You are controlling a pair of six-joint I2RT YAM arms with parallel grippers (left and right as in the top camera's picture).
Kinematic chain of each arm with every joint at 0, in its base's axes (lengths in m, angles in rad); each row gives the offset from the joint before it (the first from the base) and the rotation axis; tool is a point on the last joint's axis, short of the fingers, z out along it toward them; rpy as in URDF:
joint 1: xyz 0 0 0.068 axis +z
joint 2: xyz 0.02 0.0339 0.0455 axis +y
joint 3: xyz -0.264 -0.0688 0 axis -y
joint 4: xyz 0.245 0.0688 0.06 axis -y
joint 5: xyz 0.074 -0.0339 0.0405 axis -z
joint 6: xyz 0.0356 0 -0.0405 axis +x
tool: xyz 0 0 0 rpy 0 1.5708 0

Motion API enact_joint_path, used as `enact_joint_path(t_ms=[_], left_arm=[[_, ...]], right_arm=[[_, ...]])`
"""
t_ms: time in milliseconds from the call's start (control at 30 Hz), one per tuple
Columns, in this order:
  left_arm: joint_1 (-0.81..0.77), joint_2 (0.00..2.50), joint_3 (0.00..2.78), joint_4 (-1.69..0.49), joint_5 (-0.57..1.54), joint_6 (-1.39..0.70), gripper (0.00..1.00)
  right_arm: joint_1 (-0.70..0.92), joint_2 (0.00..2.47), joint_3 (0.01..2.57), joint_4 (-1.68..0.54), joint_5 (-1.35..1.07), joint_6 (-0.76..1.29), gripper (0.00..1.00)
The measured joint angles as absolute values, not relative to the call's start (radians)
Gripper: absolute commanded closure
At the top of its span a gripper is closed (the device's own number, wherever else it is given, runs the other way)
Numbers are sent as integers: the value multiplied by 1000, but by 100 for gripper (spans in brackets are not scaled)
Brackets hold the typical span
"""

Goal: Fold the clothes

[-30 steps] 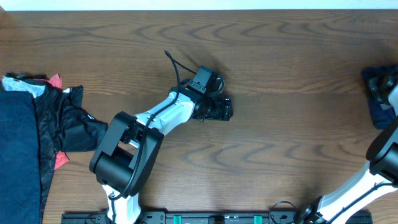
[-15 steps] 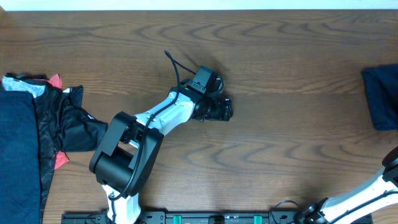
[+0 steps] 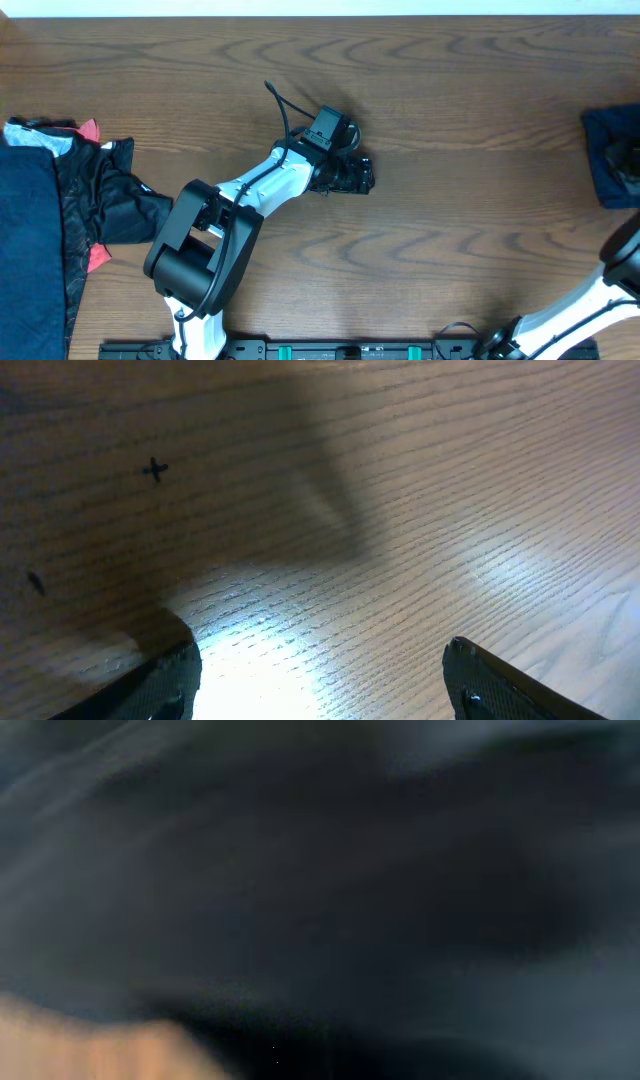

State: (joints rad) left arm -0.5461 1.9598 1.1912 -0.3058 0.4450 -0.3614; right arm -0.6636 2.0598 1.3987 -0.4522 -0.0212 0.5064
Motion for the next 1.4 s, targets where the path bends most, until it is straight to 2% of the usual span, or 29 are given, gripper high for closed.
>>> enact_joint_path(t_ms=[200,333,500,733,933,1167,1400], left_arm=[[-546,1960,1191,-305,445,-361,20],[-546,1960,1191,-305,445,-361,20],[-546,1960,1191,-304,445,-361,20],[-546,1960,1191,-304,445,-361,20],[-546,1960,1191,-303,445,-361,20],[-546,1960,1191,-303,445,-361,20],[-546,1960,1191,-303,444,-361,20]], right_arm=[[-541,1992,1398,-393,-50,409,99],[-516,1916,1399,-343,-48,393,99],[-558,1880,1439,-369,-14,353,99],[-648,1880,1444,-409,188,253,99],[-739,1884,1444,-434,258,233,99],[-814,1951,1445,-493,278,233,99],[-830,2020,1445,-514,187,234,99]])
